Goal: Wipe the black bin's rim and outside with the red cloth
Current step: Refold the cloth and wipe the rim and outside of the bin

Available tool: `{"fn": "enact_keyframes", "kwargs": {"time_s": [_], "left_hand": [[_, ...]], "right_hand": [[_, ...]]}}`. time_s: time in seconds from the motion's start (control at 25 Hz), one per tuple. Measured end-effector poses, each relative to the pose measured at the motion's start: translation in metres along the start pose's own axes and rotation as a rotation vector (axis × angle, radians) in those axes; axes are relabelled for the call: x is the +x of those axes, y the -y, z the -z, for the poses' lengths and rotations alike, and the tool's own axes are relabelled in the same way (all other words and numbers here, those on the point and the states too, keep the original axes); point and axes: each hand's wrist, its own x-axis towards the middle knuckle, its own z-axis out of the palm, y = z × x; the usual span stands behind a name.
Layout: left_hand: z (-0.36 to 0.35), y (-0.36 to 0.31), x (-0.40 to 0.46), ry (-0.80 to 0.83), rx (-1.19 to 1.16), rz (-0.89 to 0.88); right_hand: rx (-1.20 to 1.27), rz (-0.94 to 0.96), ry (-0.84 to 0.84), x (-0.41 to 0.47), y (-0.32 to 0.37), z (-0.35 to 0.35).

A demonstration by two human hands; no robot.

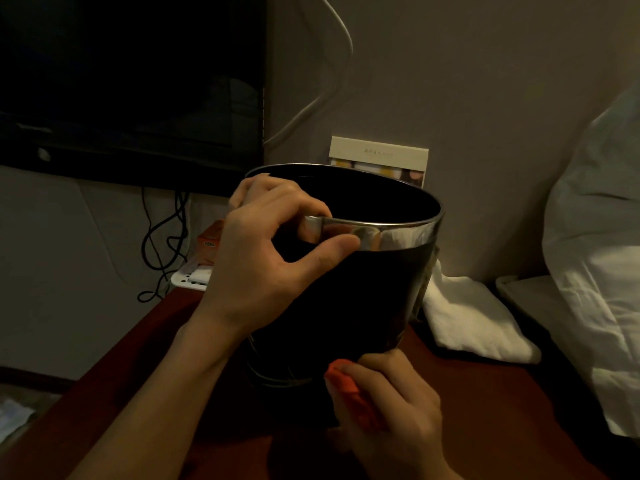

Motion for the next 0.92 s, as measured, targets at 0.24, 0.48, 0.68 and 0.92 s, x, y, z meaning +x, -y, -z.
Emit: {"fn": "enact_keyframes", "kwargs": {"time_s": [0.24, 0.48, 0.68, 0.92], "left_hand": [[-0.019, -0.024, -0.005, 0.061, 0.174, -0.032], [-0.004, 0.002, -0.001, -0.045, -0.042, 0.047], [-0.005, 0.005, -0.001, -0.044, -0.030, 0.046], [-0.004, 0.005, 0.000, -0.034, -0.044, 0.043]], "right_hand": [[-0.003, -0.050, -0.041, 0.017, -0.010, 0.017], [0.016, -0.152, -0.120, 0.030, -0.016, 0.030], [-0.027, 0.037, 0.028, -0.009, -0.011, 0.001], [-0.030, 0.090, -0.014, 0.010, -0.016, 0.014]]}}
